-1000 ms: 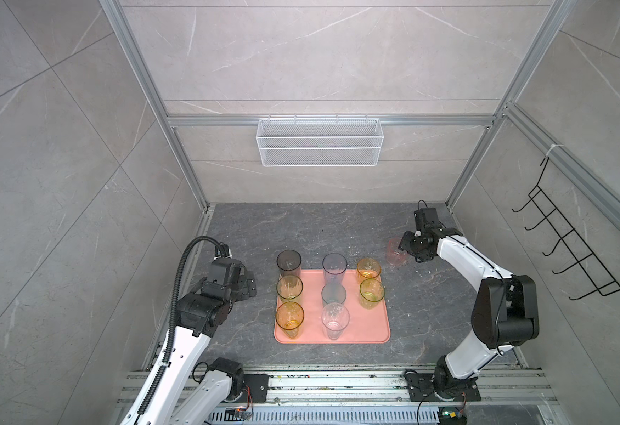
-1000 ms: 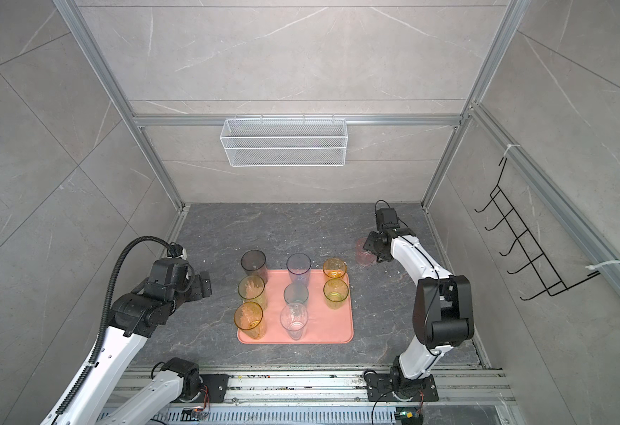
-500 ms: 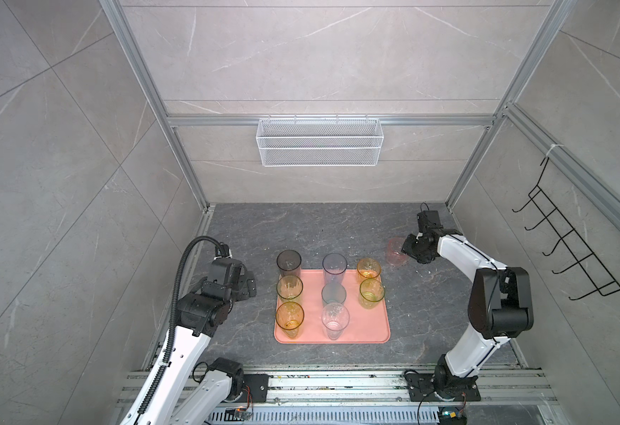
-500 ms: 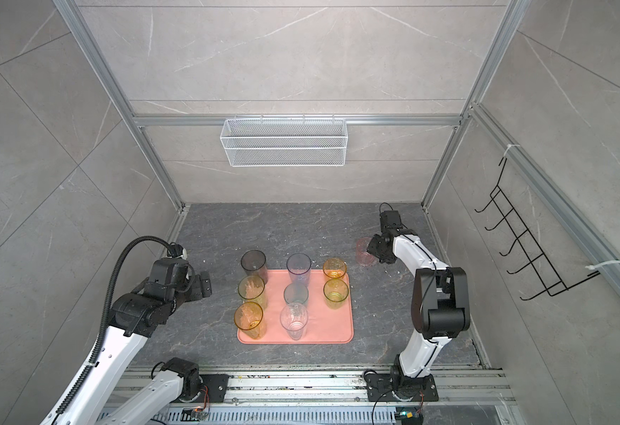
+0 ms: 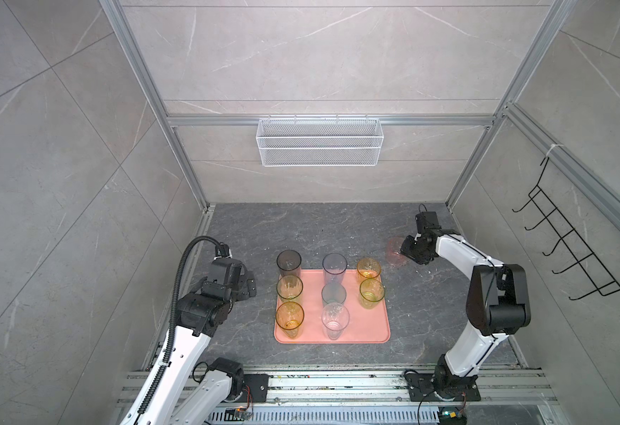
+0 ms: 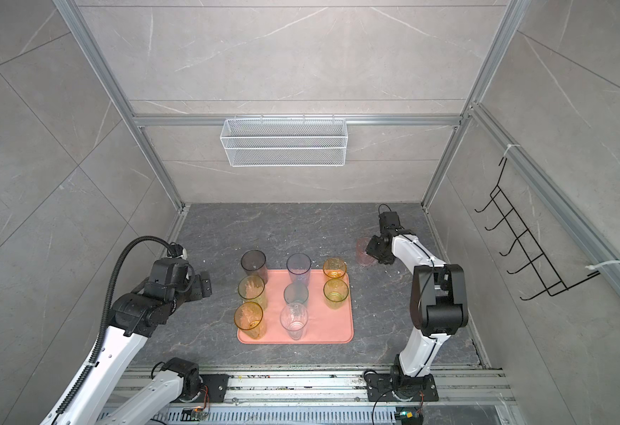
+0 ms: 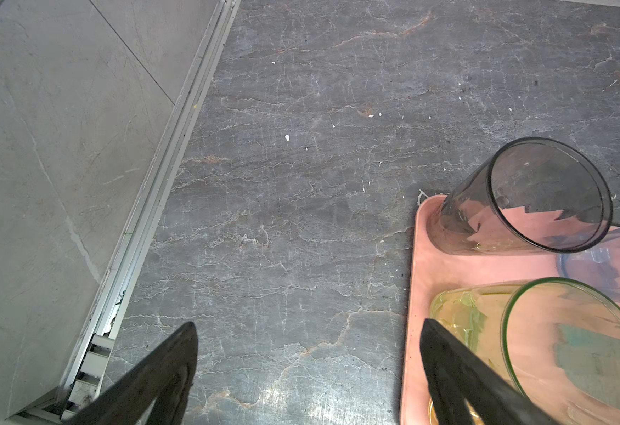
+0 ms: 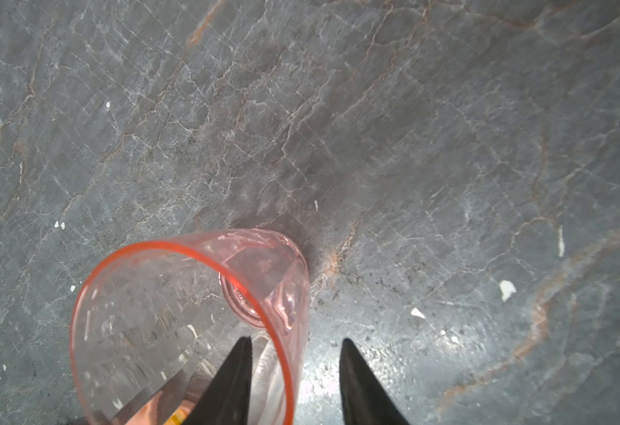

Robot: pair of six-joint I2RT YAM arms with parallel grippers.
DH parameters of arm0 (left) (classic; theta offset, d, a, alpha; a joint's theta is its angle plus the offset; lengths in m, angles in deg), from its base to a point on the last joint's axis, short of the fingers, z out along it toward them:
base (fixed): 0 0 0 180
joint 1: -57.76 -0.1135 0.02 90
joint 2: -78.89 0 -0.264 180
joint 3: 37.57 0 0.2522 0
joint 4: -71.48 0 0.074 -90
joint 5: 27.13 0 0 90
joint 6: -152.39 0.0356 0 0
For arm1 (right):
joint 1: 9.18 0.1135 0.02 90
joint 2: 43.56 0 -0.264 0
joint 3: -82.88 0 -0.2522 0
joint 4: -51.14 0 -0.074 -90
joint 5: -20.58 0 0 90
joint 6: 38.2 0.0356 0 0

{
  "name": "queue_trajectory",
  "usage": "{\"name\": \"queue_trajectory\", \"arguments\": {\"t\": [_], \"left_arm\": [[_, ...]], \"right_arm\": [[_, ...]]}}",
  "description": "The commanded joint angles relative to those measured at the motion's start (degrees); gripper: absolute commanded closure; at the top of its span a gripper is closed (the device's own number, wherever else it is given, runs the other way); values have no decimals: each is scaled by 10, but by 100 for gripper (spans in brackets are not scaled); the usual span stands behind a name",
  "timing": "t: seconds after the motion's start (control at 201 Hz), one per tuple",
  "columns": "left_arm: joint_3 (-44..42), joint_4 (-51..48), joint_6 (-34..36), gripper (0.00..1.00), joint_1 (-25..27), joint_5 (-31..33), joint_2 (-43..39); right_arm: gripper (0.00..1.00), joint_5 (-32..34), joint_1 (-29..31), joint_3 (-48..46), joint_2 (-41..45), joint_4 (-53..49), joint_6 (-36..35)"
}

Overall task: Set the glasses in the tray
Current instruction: 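Lower the right gripper onto the pink glass rim and close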

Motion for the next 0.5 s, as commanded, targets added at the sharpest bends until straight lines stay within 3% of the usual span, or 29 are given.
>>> {"name": "queue_trajectory", "arguments": {"t": [0.0,0.498], "left_arm": [[-3,8,4,5,-4,0,1],[-2,8,4,5,-4,0,2]], "right_arm": [[60,-5,-3,1,-9,-2,1],[71,5,-5,1,4,-6,-8]]}}
